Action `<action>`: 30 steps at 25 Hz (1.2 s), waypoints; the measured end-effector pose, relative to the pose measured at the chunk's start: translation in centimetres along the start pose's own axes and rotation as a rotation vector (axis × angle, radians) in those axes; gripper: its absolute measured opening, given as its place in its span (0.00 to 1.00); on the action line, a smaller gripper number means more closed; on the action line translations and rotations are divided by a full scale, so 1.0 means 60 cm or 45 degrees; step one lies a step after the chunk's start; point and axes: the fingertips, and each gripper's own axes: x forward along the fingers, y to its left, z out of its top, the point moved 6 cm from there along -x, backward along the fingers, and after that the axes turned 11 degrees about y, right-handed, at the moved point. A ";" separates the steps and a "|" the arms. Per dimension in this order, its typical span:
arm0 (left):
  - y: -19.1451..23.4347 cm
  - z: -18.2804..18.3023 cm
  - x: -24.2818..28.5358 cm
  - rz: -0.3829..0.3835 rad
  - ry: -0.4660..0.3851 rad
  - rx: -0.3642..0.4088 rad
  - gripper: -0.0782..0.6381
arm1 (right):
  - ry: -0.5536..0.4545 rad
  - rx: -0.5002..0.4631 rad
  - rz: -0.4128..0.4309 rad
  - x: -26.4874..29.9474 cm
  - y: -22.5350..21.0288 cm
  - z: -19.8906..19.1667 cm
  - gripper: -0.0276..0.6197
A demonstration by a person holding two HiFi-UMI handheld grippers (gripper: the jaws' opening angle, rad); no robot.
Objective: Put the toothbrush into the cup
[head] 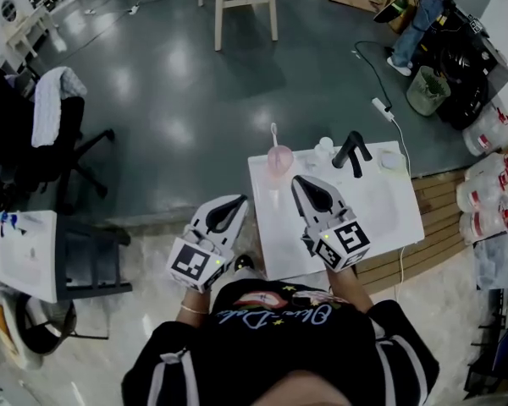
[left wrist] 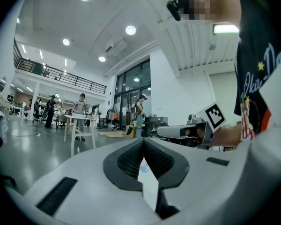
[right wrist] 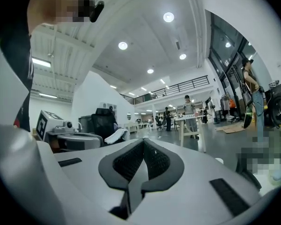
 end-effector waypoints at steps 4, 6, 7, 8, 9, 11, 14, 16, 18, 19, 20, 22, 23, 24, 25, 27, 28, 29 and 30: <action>-0.013 0.001 -0.011 0.039 -0.007 -0.001 0.11 | -0.022 0.002 0.020 -0.019 0.008 0.000 0.04; -0.019 -0.001 -0.015 0.053 -0.004 0.004 0.11 | -0.027 -0.001 0.020 -0.028 0.008 -0.001 0.04; -0.024 -0.002 -0.016 0.056 -0.003 0.004 0.11 | -0.026 -0.002 0.019 -0.032 0.009 -0.002 0.04; -0.029 -0.004 -0.018 0.056 -0.001 0.000 0.11 | -0.027 -0.001 0.021 -0.036 0.011 -0.003 0.04; -0.033 -0.007 -0.019 0.054 0.001 -0.004 0.11 | -0.028 0.002 0.025 -0.039 0.013 -0.004 0.04; -0.038 -0.011 -0.023 0.051 0.007 -0.010 0.11 | -0.032 0.009 0.032 -0.043 0.017 -0.005 0.04; -0.037 -0.008 -0.028 0.064 0.001 0.000 0.11 | -0.038 0.010 0.033 -0.047 0.020 -0.005 0.04; -0.035 -0.004 -0.030 0.065 -0.006 0.006 0.11 | -0.038 0.010 0.031 -0.047 0.022 -0.004 0.04; -0.034 -0.003 -0.030 0.063 -0.005 0.006 0.11 | -0.039 0.013 0.030 -0.048 0.023 -0.004 0.04; -0.034 -0.003 -0.030 0.064 -0.004 0.006 0.11 | -0.040 0.013 0.030 -0.048 0.024 -0.004 0.04; -0.034 -0.003 -0.030 0.065 -0.003 0.008 0.11 | -0.040 0.011 0.029 -0.049 0.023 -0.004 0.04; -0.033 -0.003 -0.030 0.065 0.000 0.009 0.11 | -0.039 0.010 0.026 -0.051 0.023 -0.004 0.04; -0.033 -0.003 -0.031 0.066 0.000 0.008 0.11 | -0.036 0.011 0.024 -0.051 0.023 -0.004 0.04; -0.032 -0.002 -0.031 0.067 -0.001 0.007 0.11 | -0.033 0.012 0.024 -0.051 0.023 -0.004 0.04; -0.031 -0.002 -0.031 0.068 -0.003 0.004 0.11 | -0.031 0.013 0.025 -0.050 0.023 -0.004 0.04; -0.030 -0.003 -0.032 0.069 -0.004 0.003 0.11 | -0.029 0.012 0.029 -0.048 0.025 -0.004 0.04; -0.029 -0.004 -0.033 0.069 -0.004 0.004 0.11 | -0.030 0.011 0.029 -0.048 0.026 -0.004 0.04; -0.028 -0.004 -0.033 0.069 -0.003 0.005 0.11 | -0.030 0.011 0.029 -0.047 0.027 -0.004 0.04; -0.027 -0.004 -0.033 0.068 -0.002 0.006 0.11 | -0.031 0.010 0.029 -0.046 0.027 -0.003 0.04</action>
